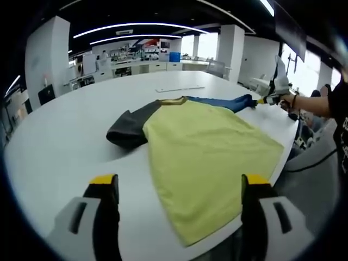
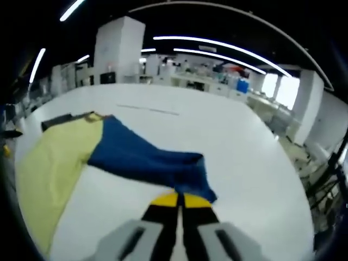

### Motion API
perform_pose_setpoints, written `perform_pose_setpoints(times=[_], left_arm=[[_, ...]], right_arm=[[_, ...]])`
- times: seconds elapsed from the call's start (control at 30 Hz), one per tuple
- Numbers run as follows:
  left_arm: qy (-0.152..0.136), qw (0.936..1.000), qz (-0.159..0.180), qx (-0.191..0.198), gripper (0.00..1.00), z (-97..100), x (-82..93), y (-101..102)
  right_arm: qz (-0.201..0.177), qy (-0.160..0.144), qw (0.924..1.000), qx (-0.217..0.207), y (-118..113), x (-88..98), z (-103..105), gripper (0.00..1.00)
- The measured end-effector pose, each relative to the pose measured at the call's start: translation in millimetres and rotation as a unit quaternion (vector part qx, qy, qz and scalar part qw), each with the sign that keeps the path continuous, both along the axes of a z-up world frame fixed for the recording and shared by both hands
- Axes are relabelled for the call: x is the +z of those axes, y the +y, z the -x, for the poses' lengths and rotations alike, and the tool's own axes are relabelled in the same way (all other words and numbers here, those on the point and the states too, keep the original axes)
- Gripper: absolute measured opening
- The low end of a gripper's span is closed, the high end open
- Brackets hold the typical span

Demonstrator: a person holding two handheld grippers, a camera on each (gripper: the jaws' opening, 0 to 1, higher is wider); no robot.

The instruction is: Fold the garment on the visible template until the final outline fits inside the template.

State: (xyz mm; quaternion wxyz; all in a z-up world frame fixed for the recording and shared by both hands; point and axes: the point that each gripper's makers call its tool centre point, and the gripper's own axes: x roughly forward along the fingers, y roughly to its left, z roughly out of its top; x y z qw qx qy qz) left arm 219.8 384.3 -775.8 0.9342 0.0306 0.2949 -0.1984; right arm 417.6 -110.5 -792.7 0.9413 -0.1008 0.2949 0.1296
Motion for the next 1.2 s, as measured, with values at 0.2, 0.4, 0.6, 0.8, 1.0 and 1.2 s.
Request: perform_pose_setpoints(times=[0.2, 0.4, 0.6, 0.8, 1.0, 1.2], left_arm=[[-0.002, 1.0, 0.002, -0.002, 0.9, 0.0, 1.1, -3.1], [0.0, 1.0, 0.003, -0.004, 0.89, 0.1, -1.4, 0.6], [0.001, 1.0, 0.004, -0.006, 0.89, 0.7, -2.5, 1.8], [-0.007, 0.9999, 0.014, -0.005, 0.88, -0.1, -1.0, 1.2], [-0.009, 0.9999, 0.011, -0.008, 0.88, -1.1, -0.7, 1.2], [-0.01, 0.9998, 0.012, -0.012, 0.89, -1.7, 0.4, 0.1]], right_arm=[[-0.003, -0.012, 0.9998, -0.015, -7.1, 19.5, -0.9, 0.0], [-0.002, -0.016, 0.9996, -0.025, -11.8, 30.8, -1.7, 0.0], [-0.007, -0.023, 0.9991, -0.036, -14.1, 47.8, -0.7, 0.0], [-0.025, -0.024, 0.9983, -0.047, -25.4, 57.7, -3.8, 0.0], [-0.022, -0.014, 0.9976, -0.064, -33.1, 60.6, 1.5, 0.0], [-0.029, -0.002, 0.9956, -0.089, -61.5, 53.0, -18.3, 0.0]])
